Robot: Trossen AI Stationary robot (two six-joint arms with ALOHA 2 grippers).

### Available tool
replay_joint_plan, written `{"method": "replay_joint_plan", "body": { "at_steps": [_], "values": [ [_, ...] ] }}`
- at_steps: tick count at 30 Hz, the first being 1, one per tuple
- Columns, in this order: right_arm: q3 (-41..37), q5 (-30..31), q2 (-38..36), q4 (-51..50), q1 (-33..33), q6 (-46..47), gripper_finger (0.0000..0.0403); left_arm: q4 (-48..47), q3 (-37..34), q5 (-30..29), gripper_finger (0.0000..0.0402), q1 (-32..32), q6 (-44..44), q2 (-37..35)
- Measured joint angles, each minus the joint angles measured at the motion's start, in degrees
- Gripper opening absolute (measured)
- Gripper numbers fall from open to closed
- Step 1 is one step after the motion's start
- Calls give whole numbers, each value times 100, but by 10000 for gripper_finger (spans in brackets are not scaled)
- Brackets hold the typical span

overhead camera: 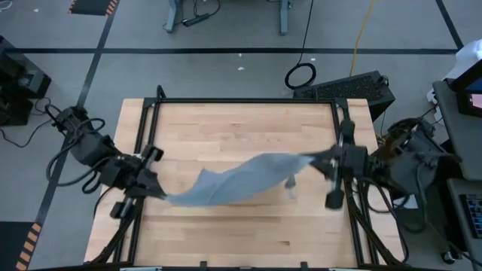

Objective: Roll towel
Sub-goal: Roll the gray towel

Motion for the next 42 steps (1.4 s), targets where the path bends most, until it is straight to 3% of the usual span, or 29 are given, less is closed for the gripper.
{"method": "replay_joint_plan", "body": {
  "at_steps": [3, 7, 10, 13, 19, 22, 27, 32, 39, 42],
  "values": [
    [-2, 18, 93, 123, 217, 176, 0, 174, 239, -540, 1, -136, 339, 157],
    [0, 152, 106, -108, 301, 230, 0, 45, 655, -1964, 1, -178, 836, 281],
    [0, 265, 111, -990, 134, 523, 0, -418, 862, -2989, 1, -21, 959, 302],
    [-93, -43, 111, -2032, -249, 1228, 0, -1255, 894, -3649, 1, 393, 341, 217],
    [-1207, -227, 38, -3011, -1104, 2026, 0, -3975, 746, -3689, 1, 1706, -1619, 52],
    [-2096, -175, -102, -2987, -1542, 2042, 0, -4580, 539, -3691, 1, 2264, -2121, 46],
    [-3742, -109, -273, -2441, -2383, 1937, 0, -4565, -144, -3637, 1, 3047, -2158, 55],
    [-5232, -183, -336, -1077, -3095, 1614, 0, -3854, -983, -3092, 1, 3628, -2166, 50],
    [-6441, -855, -345, 877, -3483, 1493, 0, -3295, -1603, -3054, 1, 4092, -2171, 68],
    [-6827, -1103, -346, 1695, -3565, 1312, 0, -3137, -1768, -2731, 1, 4210, -2173, 77]
  ]
}}
